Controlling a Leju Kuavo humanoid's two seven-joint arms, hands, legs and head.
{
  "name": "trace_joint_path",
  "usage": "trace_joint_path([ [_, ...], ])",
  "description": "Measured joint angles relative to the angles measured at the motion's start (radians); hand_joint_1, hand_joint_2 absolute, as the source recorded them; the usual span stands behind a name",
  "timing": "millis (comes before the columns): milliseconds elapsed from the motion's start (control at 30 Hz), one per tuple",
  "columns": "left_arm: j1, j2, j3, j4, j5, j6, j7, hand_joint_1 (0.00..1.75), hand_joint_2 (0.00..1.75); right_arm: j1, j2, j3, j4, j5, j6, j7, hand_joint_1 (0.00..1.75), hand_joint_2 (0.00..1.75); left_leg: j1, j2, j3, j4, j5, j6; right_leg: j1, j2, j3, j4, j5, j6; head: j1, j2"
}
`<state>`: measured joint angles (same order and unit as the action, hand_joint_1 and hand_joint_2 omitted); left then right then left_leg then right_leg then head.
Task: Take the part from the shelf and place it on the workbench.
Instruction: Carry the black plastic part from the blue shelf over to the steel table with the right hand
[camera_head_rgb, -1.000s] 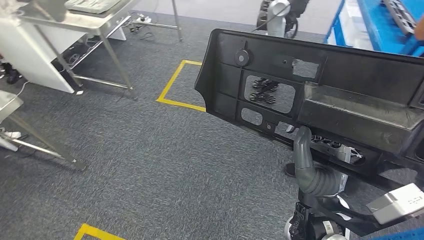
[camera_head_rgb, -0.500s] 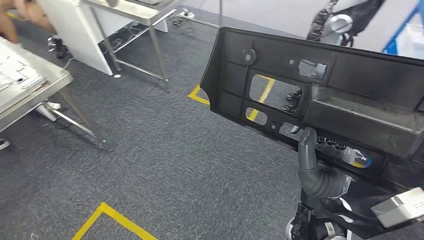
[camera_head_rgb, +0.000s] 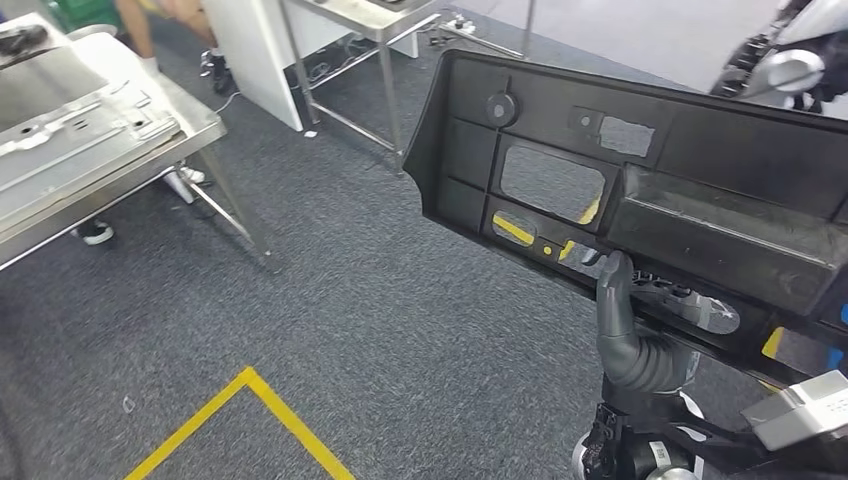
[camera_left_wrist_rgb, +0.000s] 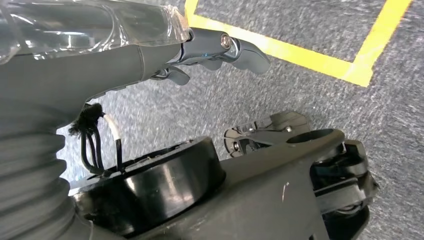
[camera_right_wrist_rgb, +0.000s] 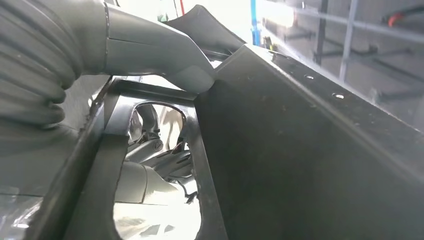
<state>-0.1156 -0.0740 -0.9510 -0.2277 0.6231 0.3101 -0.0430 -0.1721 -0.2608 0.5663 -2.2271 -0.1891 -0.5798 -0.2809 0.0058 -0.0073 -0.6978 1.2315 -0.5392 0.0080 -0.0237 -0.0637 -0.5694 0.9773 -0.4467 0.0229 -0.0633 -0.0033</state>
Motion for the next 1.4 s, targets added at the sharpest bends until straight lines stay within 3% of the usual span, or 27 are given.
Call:
trace_joint_path([
  [100,0.003,0.000,0.000,0.000,0.000,-0.001,0.001,0.00,1.75,0.000,0.000,0.000,0.000,0.000,0.000,0.000,1.75,1.75,-0.002,0.013,0.072,-0.132,0.064,0.005,0.001,-0.023,0.007,0.000,-0.004,0.002,0.000,0.000],
  [233,0.004,0.000,0.000,0.000,0.000,-0.001,0.001,0.00,1.75,0.000,0.000,0.000,0.000,0.000,0.000,0.000,1.75,1.75,-0.003,0.016,0.081,-0.150,0.071,0.006,0.001,-0.025,0.008,0.000,-0.005,0.003,0.000,0.000],
  [300,0.002,0.000,0.000,0.000,0.000,-0.002,0.001,0.00,1.75,-0.001,0.000,0.000,0.000,0.000,0.001,0.000,1.75,1.75,-0.012,0.038,0.111,-0.214,0.089,0.018,0.003,-0.044,0.015,-0.002,-0.010,0.012,0.001,0.000],
  [367,0.002,0.000,0.000,0.000,0.000,-0.002,0.002,0.00,1.75,-0.003,0.001,-0.001,0.001,0.000,0.001,-0.001,1.75,1.75,-0.015,0.030,0.146,-0.276,0.108,0.044,0.003,-0.008,-0.006,0.069,-0.060,0.029,0.004,0.000],
  [433,0.002,0.000,0.000,0.000,0.002,-0.004,0.003,0.00,1.75,-0.001,0.001,-0.002,0.003,0.000,0.001,-0.001,1.75,1.75,-0.009,-0.012,0.159,-0.284,0.114,0.060,0.001,0.051,-0.075,0.219,-0.134,0.037,0.008,0.000],
  [467,0.001,0.000,0.000,0.000,0.004,-0.005,0.003,0.00,1.75,0.001,0.001,-0.002,0.004,-0.001,0.001,-0.001,1.75,1.75,-0.010,-0.027,0.160,-0.284,0.113,0.061,0.002,0.056,-0.107,0.276,-0.150,0.036,0.009,0.000],
  [500,0.001,0.000,0.000,0.000,0.006,-0.006,0.003,0.00,1.75,0.003,0.001,-0.002,0.005,-0.001,0.000,0.000,1.75,1.75,-0.011,-0.043,0.161,-0.284,0.112,0.062,0.002,0.058,-0.125,0.297,-0.145,0.035,0.009,0.000],
  [533,0.002,0.000,0.000,0.000,0.008,-0.007,0.003,0.00,1.75,0.004,0.001,-0.002,0.005,-0.001,0.000,0.000,1.75,1.75,-0.011,-0.059,0.164,-0.284,0.110,0.061,0.002,0.061,-0.121,0.276,-0.119,0.033,0.009,0.000],
  [567,0.004,0.000,0.000,0.000,0.008,-0.008,0.003,0.00,1.75,0.004,0.001,-0.002,0.006,-0.001,0.000,0.000,1.75,1.75,-0.010,-0.076,0.168,-0.283,0.108,0.059,0.001,0.068,-0.098,0.215,-0.077,0.032,0.009,0.000],
  [633,0.004,0.000,0.000,0.000,0.008,-0.008,0.003,0.00,1.75,0.004,0.001,-0.002,0.006,-0.002,0.000,0.000,1.75,1.75,-0.009,-0.106,0.173,-0.280,0.101,0.052,-0.003,0.114,-0.035,0.069,-0.007,0.028,0.009,0.000],
  [700,0.002,0.000,0.000,0.000,0.008,-0.010,0.004,0.00,1.75,0.004,0.002,-0.002,0.007,-0.002,0.000,-0.001,1.75,1.75,-0.008,-0.129,0.168,-0.277,0.097,0.043,-0.004,0.144,-0.007,0.002,0.011,0.024,0.009,0.000],
  [767,0.003,0.001,0.000,0.000,0.010,-0.012,0.004,0.00,1.75,0.003,0.002,-0.002,0.008,-0.003,0.001,-0.002,1.75,1.75,-0.004,-0.148,0.161,-0.278,0.097,0.035,-0.002,0.126,-0.005,-0.001,0.009,0.016,0.009,0.000],
  [800,0.005,0.001,0.000,0.000,0.012,-0.013,0.004,0.00,1.75,0.003,0.002,-0.002,0.008,-0.004,0.002,-0.002,1.75,1.75,-0.003,-0.140,0.157,-0.271,0.092,0.031,-0.001,0.114,-0.003,-0.003,0.009,0.011,0.009,0.000],
  [867,0.005,0.002,0.000,0.000,0.013,-0.015,0.006,0.00,1.75,0.002,0.003,-0.003,0.008,-0.006,0.003,-0.004,1.75,1.75,-0.006,-0.085,0.127,-0.208,0.058,0.021,-0.003,0.087,0.004,-0.007,0.006,-0.001,0.005,0.000],
  [900,0.004,0.002,0.000,0.000,0.015,-0.016,0.006,0.00,1.75,0.002,0.004,-0.003,0.008,-0.008,0.003,-0.004,1.75,1.75,-0.007,-0.048,0.094,-0.143,0.029,0.016,-0.002,0.073,0.008,-0.007,0.003,-0.005,0.003,0.000],
  [933,0.003,0.002,0.000,0.000,0.018,-0.017,0.007,0.00,1.75,0.003,0.004,-0.003,0.008,-0.009,0.003,-0.005,1.75,1.75,-0.005,-0.025,0.052,-0.068,0.001,0.012,-0.001,0.058,0.010,-0.007,0.000,-0.008,0.001,0.000],
  [1000,0.000,0.002,0.000,0.000,0.023,-0.020,0.007,0.00,1.75,0.005,0.004,-0.004,0.008,-0.011,0.003,-0.006,1.75,1.75,-0.003,-0.008,-0.007,0.031,-0.021,0.008,0.001,0.028,0.015,-0.007,-0.007,-0.010,0.001,0.000],
  [1033,0.000,0.002,0.000,0.000,0.025,-0.021,0.007,0.00,1.75,0.006,0.004,-0.004,0.009,-0.011,0.003,-0.006,1.75,1.75,-0.003,-0.004,-0.008,0.022,-0.004,0.009,0.002,0.013,0.018,-0.007,-0.010,-0.010,0.001,0.000],
  [1067,0.000,0.002,0.000,0.000,0.026,-0.022,0.007,0.00,1.75,0.006,0.004,-0.004,0.009,-0.012,0.003,-0.006,1.75,1.75,-0.003,0.002,0.014,-0.027,0.029,0.011,0.002,0.000,0.023,-0.007,-0.013,-0.009,0.000,0.000],
  [1100,0.002,0.002,0.000,0.000,0.028,-0.024,0.008,0.00,1.75,0.006,0.004,-0.004,0.009,-0.012,0.003,-0.007,1.75,1.75,-0.006,0.021,0.053,-0.105,0.069,0.017,0.003,-0.013,0.030,-0.007,-0.017,-0.007,0.000,0.000],
  [1167,0.003,0.002,0.000,0.000,0.030,-0.028,0.011,0.00,1.75,0.006,0.004,-0.004,0.009,-0.012,0.003,-0.009,1.75,1.75,-0.017,0.059,0.115,-0.235,0.117,0.029,0.008,-0.034,0.040,-0.007,-0.025,0.000,0.001,0.000],
  [1200,0.002,0.002,0.000,0.000,0.032,-0.031,0.012,0.00,1.75,0.006,0.004,-0.005,0.009,-0.012,0.003,-0.010,1.75,1.75,-0.022,0.069,0.128,-0.265,0.125,0.033,0.010,-0.044,0.043,-0.008,-0.029,0.005,0.001,0.000],
  [1267,0.002,0.002,0.000,0.000,0.038,-0.038,0.012,0.00,1.75,0.005,0.005,-0.006,0.009,-0.012,0.003,-0.011,1.75,1.75,-0.025,0.051,0.126,-0.274,0.124,0.039,0.012,-0.064,0.049,-0.012,-0.033,0.014,0.001,0.000],
  [1300,0.004,0.002,0.000,0.000,0.042,-0.043,0.013,0.00,1.75,0.005,0.005,-0.006,0.009,-0.013,0.003,-0.012,1.75,1.75,-0.022,0.039,0.129,-0.279,0.127,0.042,0.011,-0.062,0.052,-0.010,-0.037,0.019,0.002,0.000],
  [1333,0.006,0.002,0.001,0.000,0.048,-0.051,0.014,0.00,1.75,0.004,0.006,-0.007,0.009,-0.013,0.004,-0.013,1.75,1.75,-0.017,0.027,0.133,-0.283,0.130,0.047,0.010,-0.044,0.050,0.004,-0.049,0.023,0.002,0.000],
  [1400,0.008,0.002,0.001,0.000,0.070,-0.083,0.018,0.00,1.75,0.005,0.005,-0.008,0.009,-0.016,0.005,-0.016,1.75,1.75,-0.009,0.004,0.142,-0.290,0.135,0.055,0.006,0.018,0.010,0.099,-0.103,0.028,0.005,0.000],
])
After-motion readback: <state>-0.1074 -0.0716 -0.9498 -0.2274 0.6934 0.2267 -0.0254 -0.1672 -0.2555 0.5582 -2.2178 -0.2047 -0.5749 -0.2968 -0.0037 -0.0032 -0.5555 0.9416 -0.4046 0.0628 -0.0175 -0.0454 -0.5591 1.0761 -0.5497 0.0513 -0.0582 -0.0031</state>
